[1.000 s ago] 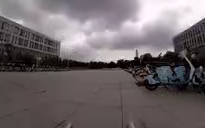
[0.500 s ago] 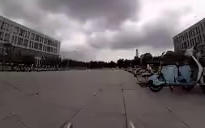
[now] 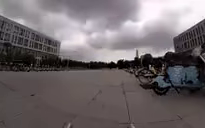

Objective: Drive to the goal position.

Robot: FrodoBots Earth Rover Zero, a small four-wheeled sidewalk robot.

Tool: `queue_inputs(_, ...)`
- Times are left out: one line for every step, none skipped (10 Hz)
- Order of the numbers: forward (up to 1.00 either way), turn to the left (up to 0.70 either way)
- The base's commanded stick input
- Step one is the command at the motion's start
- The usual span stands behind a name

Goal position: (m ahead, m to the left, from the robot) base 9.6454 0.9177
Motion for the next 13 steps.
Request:
queue_inputs(0.5, 0.01)
queue_inputs(0.5, 0.01)
queue_inputs(0.5, 0.01)
queue_inputs(0.5, 0.01)
queue_inputs(0.5, 0.01)
queue_inputs(0.5, 0.01)
queue_inputs(0.5, 0.01)
queue_inputs(0.5, 0.01)
queue_inputs(0.5, 0.01)
queue_inputs(0.5, 0.01)
queue_inputs(0.5, 0.01)
queue_inputs(0.5, 0.01)
queue_inputs(0.5, 0.01)
